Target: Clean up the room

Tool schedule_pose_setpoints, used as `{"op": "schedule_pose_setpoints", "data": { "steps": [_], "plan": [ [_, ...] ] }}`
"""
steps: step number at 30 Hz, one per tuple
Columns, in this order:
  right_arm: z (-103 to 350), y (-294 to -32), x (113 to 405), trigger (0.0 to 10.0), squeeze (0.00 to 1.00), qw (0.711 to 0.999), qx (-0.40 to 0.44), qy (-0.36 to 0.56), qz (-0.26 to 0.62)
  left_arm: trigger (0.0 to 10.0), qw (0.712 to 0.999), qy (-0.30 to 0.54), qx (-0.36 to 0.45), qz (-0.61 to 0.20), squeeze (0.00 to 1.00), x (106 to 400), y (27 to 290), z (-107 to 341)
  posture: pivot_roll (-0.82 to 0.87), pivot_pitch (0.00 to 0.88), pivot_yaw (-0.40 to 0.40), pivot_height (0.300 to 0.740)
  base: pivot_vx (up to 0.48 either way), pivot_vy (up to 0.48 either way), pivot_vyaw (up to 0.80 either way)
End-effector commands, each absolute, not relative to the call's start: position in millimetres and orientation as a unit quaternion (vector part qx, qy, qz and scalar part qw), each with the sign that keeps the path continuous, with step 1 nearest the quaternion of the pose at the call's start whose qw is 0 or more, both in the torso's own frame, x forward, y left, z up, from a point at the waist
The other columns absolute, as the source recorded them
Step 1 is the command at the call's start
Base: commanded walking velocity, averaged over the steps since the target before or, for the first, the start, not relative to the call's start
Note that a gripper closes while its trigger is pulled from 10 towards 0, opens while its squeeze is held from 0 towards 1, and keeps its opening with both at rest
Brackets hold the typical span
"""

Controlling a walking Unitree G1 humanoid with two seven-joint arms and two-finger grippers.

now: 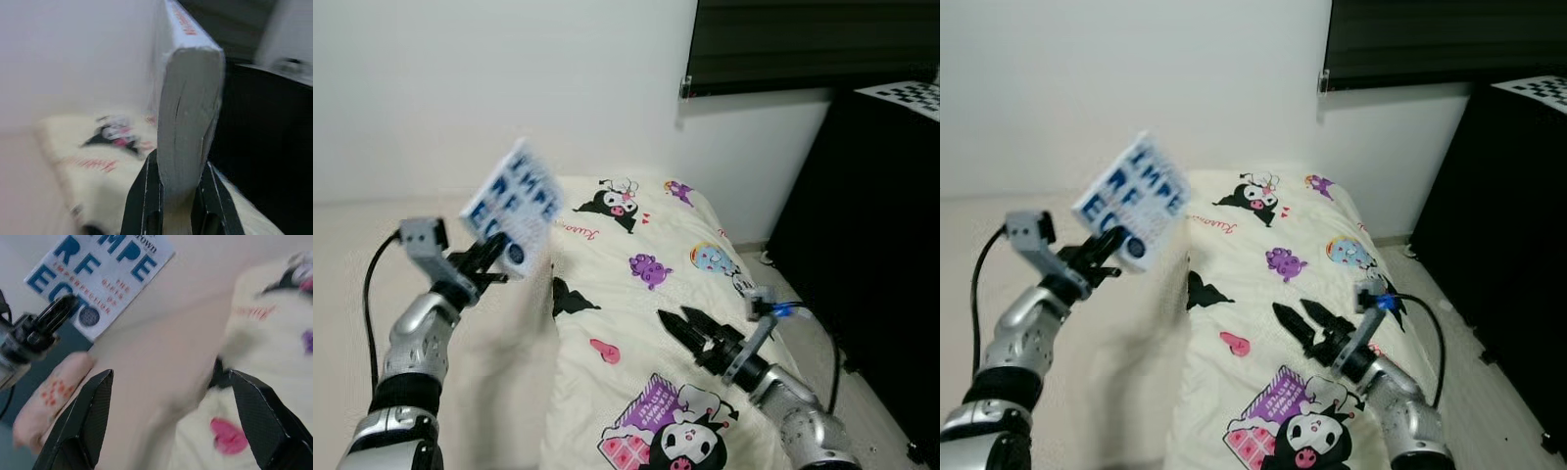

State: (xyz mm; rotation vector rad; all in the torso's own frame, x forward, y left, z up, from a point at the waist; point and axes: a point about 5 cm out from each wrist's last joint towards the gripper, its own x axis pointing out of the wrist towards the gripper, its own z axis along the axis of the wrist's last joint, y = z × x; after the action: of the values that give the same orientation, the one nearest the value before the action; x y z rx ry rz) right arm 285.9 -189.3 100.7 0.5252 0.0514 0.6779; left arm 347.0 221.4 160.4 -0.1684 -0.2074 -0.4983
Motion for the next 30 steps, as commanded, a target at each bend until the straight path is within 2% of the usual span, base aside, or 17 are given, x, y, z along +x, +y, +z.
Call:
{"op": "schedule_pose_setpoints", "data": {
  "steps": [1,5,8,12,13,14,15,16,19,21,22,24,26,27,28,29,30],
  "plan": [
    [118.2,-203.4,284.5,10.0,0.0,0.909,0.261,-0.015,0.326,10.0,0.946,-0.124,-0.051,-0.294,0.0,347.0,220.8,181.5,-0.01,0.0,-0.002,0.74,0.0,0.0,0.0],
    [154.9,-224.6,280.2,10.0,0.0,0.908,0.246,-0.087,0.329,10.0,0.927,-0.121,-0.001,-0.354,0.0,344.6,216.4,194.7,-0.02,0.0,0.002,0.74,0.0,0.0,0.0],
    [193.9,-243.8,268.0,10.0,0.0,0.907,0.206,-0.153,0.335,10.0,0.899,-0.09,0.063,-0.424,0.0,338.9,211.7,198.7,-0.02,0.0,0.003,0.74,0.0,0.0,0.0],
    [200.5,-248.8,265.2,10.0,0.0,0.915,0.175,-0.154,0.328,10.0,0.887,-0.073,0.087,-0.449,0.0,336.0,210.0,198.0,-0.02,0.0,0.003,0.74,0.0,0.0,0.0],
    [204.4,-253.6,263.6,10.0,0.0,0.927,0.138,-0.149,0.316,10.0,0.869,-0.056,0.104,-0.48,0.0,331.3,208.0,197.2,-0.03,0.0,0.007,0.74,0.0,0.0,0.0],
    [204.4,-253.6,263.6,10.0,0.0,0.927,0.138,-0.149,0.316,10.0,0.869,-0.056,0.104,-0.48,0.0,331.3,208.0,197.2,-0.03,0.0,0.007,0.74,0.0,0.0,0.0],
    [207.0,-258.0,263.7,10.0,0.0,0.939,0.097,-0.136,0.3,10.0,0.849,-0.037,0.116,-0.514,0.0,326.0,205.6,196.6,-0.04,0.0,0.009,0.74,0.0,0.0,0.0],
    [207.0,-258.0,263.7,10.0,0.0,0.939,0.097,-0.136,0.3,10.0,0.849,-0.037,0.116,-0.514,0.0,326.0,205.6,196.6,-0.04,0.0,0.009,0.74,0.0,0.0,0.0],
    [205.7,-259.0,267.2,10.0,0.0,0.957,0.022,-0.093,0.275,10.0,0.793,-0.018,0.108,-0.6,0.0,310.1,194.8,204.0,-0.04,0.0,0.011,0.74,0.0,0.0,0.0],
    [205.7,-259.0,267.2,10.0,0.0,0.957,0.022,-0.093,0.275,10.0,0.793,-0.018,0.108,-0.6,0.0,310.1,194.8,204.0,-0.04,0.0,0.011,0.74,0.0,0.0,0.0],
    [203.4,-250.6,266.5,10.0,0.0,0.95,0.003,-0.077,0.302,10.0,0.758,-0.022,0.104,-0.644,0.0,300.9,184.5,210.0,-0.05,0.0,0.013,0.74,0.0,0.0,0.0],
    [203.4,-250.6,266.5,10.0,0.0,0.95,0.003,-0.077,0.302,10.0,0.758,-0.022,0.104,-0.644,0.0,300.9,184.5,210.0,-0.05,0.0,0.013,0.74,0.0,0.0,0.0],
    [205.1,-240.2,258.9,10.0,0.0,0.93,0.003,-0.051,0.365,10.0,0.71,-0.021,0.11,-0.695,0.0,288.6,169.8,214.2,-0.04,0.0,0.01,0.74,0.0,0.0,0.0],
    [205.1,-240.2,258.9,10.0,0.0,0.93,0.003,-0.051,0.365,10.0,0.71,-0.021,0.11,-0.695,0.0,288.6,169.8,214.2,-0.04,0.0,0.01,0.74,0.0,0.0,0.0],
    [206.1,-237.5,256.6,10.0,0.0,0.923,0.006,-0.046,0.383,10.0,0.704,-0.021,0.111,-0.701,0.0,287.3,167.0,214.9,-0.04,0.0,0.01,0.74,0.0,0.0,0.0],
    [209.9,-230.4,249.0,10.0,0.0,0.901,0.016,-0.045,0.43,10.0,0.696,-0.023,0.113,-0.708,0.0,285.7,162.6,215.5,-0.04,0.0,0.009,0.74,0.0,0.0,0.0],
    [209.9,-230.4,249.0,10.0,0.0,0.901,0.016,-0.045,0.43,10.0,0.696,-0.023,0.113,-0.708,0.0,285.7,162.6,215.5,-0.04,0.0,0.009,0.74,0.0,0.0,0.0]
  ]
}}
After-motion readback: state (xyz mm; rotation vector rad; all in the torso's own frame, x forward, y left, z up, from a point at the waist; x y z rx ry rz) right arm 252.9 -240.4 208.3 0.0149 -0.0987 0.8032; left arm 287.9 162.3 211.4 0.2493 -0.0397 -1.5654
